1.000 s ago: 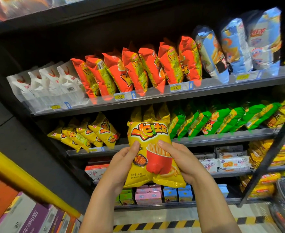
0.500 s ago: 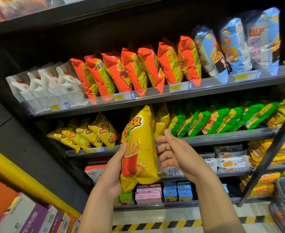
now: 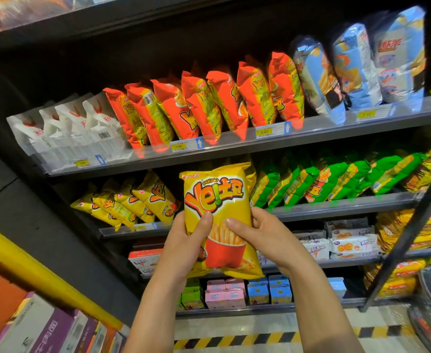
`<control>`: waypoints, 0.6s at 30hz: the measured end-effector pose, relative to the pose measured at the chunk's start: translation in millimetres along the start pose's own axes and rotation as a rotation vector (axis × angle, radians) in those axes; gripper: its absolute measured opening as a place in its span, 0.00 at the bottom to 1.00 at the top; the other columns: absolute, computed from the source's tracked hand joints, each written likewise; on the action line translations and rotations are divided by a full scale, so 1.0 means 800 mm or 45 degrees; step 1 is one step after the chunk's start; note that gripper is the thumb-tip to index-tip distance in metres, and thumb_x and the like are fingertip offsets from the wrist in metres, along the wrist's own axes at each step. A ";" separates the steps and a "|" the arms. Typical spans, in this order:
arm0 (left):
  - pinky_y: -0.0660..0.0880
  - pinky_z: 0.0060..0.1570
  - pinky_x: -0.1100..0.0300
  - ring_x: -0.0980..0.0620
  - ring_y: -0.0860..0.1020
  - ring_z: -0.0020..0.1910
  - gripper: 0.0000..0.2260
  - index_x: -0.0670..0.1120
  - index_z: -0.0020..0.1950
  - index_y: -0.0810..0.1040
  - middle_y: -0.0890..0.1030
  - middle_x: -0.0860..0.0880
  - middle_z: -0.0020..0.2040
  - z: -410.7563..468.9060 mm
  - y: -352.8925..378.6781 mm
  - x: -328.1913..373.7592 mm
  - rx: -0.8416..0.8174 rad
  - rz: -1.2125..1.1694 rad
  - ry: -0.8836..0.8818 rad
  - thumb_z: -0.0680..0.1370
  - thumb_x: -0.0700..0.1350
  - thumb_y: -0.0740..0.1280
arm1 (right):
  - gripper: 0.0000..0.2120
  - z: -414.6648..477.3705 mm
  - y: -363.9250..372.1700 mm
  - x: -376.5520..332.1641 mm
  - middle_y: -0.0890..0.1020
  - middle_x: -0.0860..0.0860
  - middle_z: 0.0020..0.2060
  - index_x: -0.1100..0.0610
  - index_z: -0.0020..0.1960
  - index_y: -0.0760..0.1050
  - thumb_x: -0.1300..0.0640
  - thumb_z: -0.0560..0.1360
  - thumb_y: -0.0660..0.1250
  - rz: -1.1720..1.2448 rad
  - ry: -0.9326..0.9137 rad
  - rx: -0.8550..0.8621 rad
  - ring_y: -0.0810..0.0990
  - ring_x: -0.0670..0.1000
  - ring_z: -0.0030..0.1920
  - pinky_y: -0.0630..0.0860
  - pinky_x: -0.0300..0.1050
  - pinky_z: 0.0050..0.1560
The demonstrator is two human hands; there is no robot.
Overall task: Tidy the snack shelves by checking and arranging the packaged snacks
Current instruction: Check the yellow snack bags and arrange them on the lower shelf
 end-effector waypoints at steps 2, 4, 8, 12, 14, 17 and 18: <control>0.84 0.57 0.46 0.54 0.86 0.57 0.21 0.63 0.67 0.76 0.86 0.58 0.59 -0.001 0.002 0.002 -0.048 -0.007 0.017 0.75 0.62 0.72 | 0.28 0.002 -0.006 0.004 0.87 0.47 0.58 0.50 0.69 0.77 0.42 0.71 0.75 0.037 -0.015 0.006 0.87 0.48 0.57 0.84 0.52 0.60; 0.83 0.60 0.45 0.53 0.85 0.60 0.23 0.62 0.69 0.76 0.86 0.57 0.61 -0.002 0.003 0.001 -0.112 -0.032 0.011 0.75 0.58 0.73 | 0.26 0.003 -0.010 0.008 0.87 0.47 0.58 0.51 0.69 0.77 0.45 0.73 0.74 0.071 -0.033 -0.005 0.87 0.48 0.57 0.84 0.47 0.56; 0.80 0.64 0.43 0.48 0.84 0.63 0.27 0.54 0.73 0.75 0.85 0.50 0.64 0.003 -0.013 -0.014 -0.184 -0.036 -0.062 0.73 0.48 0.76 | 0.25 0.011 -0.014 0.019 0.87 0.47 0.60 0.50 0.70 0.76 0.48 0.75 0.74 0.035 -0.014 -0.054 0.86 0.47 0.59 0.84 0.46 0.57; 0.80 0.64 0.45 0.48 0.84 0.62 0.27 0.50 0.70 0.78 0.86 0.48 0.62 0.009 -0.029 -0.026 -0.127 0.017 -0.086 0.72 0.45 0.77 | 0.23 0.022 -0.004 0.038 0.86 0.47 0.60 0.51 0.71 0.75 0.55 0.78 0.75 0.070 0.046 -0.097 0.86 0.47 0.60 0.84 0.44 0.55; 0.80 0.61 0.48 0.48 0.85 0.61 0.23 0.49 0.69 0.79 0.87 0.48 0.60 0.012 -0.039 -0.036 -0.069 0.030 -0.112 0.74 0.42 0.77 | 0.22 0.032 0.003 0.046 0.87 0.48 0.60 0.51 0.71 0.75 0.57 0.78 0.74 0.088 0.066 -0.119 0.86 0.47 0.59 0.83 0.42 0.53; 0.82 0.53 0.51 0.48 0.86 0.58 0.18 0.49 0.66 0.80 0.88 0.49 0.58 0.021 -0.060 -0.056 0.049 0.047 -0.171 0.77 0.40 0.76 | 0.25 0.055 0.013 0.060 0.86 0.49 0.61 0.53 0.73 0.73 0.57 0.78 0.75 0.082 0.114 -0.123 0.86 0.46 0.58 0.83 0.39 0.50; 0.82 0.51 0.52 0.48 0.87 0.57 0.17 0.49 0.65 0.81 0.88 0.49 0.57 0.026 -0.067 -0.062 0.084 0.052 -0.189 0.77 0.40 0.76 | 0.27 0.063 0.016 0.065 0.85 0.49 0.61 0.53 0.74 0.72 0.56 0.78 0.75 0.065 0.135 -0.109 0.86 0.45 0.57 0.82 0.38 0.50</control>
Point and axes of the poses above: each hand's wrist, its own z-axis towards the middle knuckle, its own y-axis out of the palm, x = y × z, the point moved 6 cm from there along z, towards the middle knuckle
